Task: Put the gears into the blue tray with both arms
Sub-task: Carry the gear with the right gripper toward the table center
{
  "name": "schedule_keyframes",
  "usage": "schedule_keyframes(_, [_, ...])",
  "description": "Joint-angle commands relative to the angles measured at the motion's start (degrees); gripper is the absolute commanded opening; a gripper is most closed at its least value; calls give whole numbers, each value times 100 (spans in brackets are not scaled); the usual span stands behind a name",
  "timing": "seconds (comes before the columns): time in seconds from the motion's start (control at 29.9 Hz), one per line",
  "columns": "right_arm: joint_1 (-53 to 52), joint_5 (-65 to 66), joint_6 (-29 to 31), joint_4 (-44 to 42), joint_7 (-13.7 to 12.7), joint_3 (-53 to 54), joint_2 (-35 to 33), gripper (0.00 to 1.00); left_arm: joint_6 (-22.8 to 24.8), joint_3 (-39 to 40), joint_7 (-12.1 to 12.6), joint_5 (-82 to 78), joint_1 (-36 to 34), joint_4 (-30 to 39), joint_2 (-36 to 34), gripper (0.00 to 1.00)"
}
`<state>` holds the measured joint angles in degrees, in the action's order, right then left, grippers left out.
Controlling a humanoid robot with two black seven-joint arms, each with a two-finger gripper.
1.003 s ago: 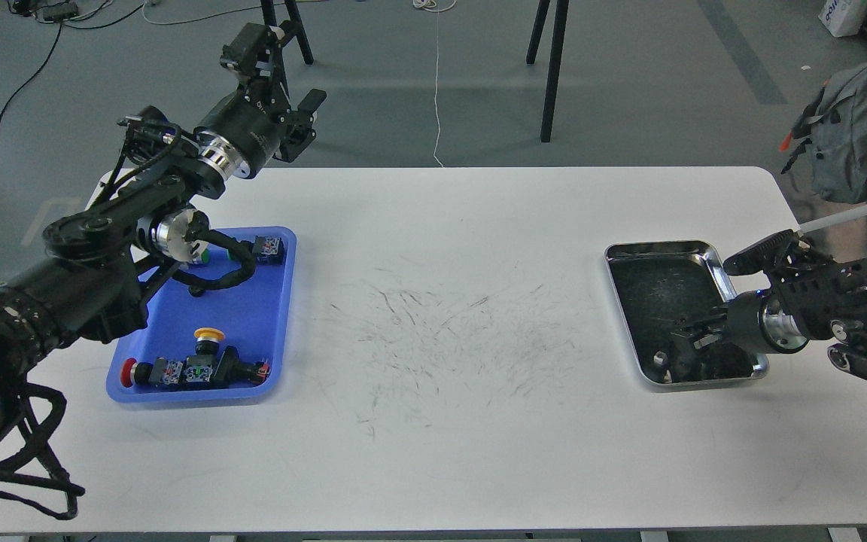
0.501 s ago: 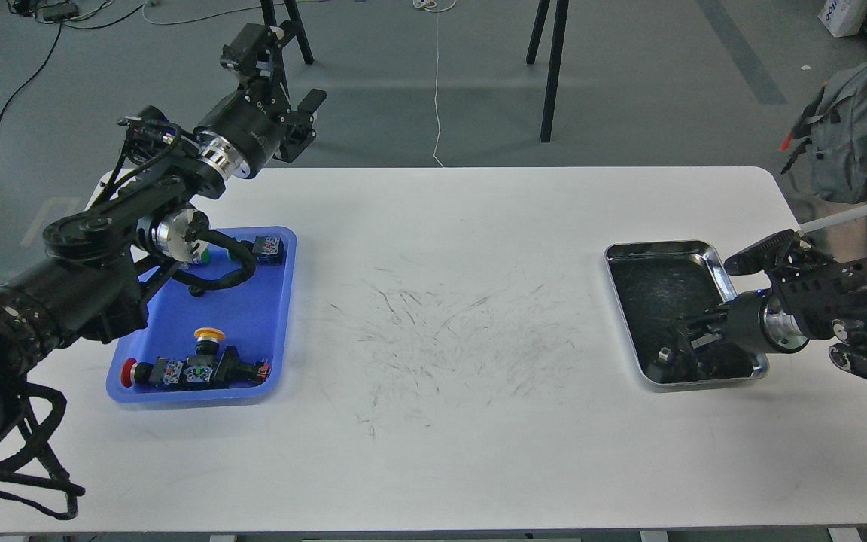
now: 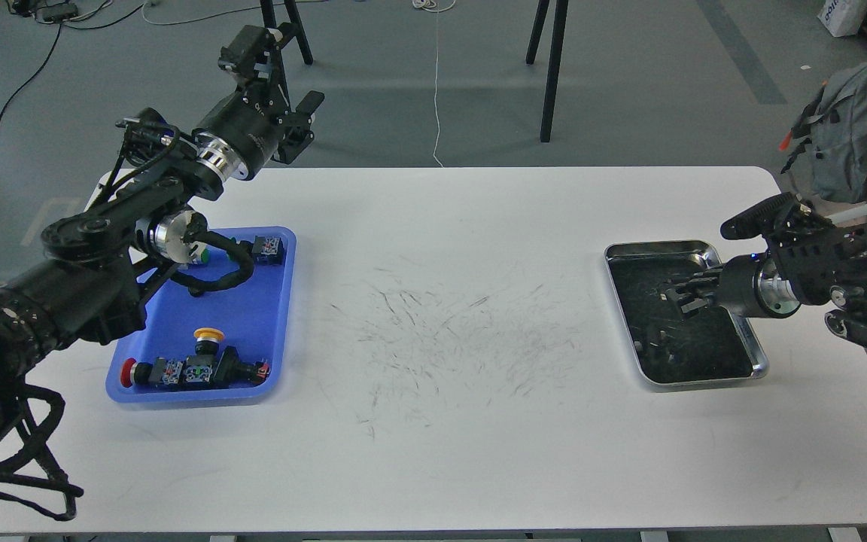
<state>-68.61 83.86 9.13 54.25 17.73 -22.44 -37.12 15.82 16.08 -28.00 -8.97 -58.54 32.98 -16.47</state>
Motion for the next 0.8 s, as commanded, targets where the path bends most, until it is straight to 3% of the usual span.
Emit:
schedule_keyframes(0.0, [-73,-37,-174,41,38,231,196,1,0,9,0,0,1,7,-6,99])
schedule_keyframes(0.53, [14,-45,-1975,-11,205,935,1822,1,17,18,0,9,10,86,-454,99])
schedule_keyframes(0.77, [339,-2,-2090,-3,380,829,2244,1,17,18,0,9,10,86,-498,99])
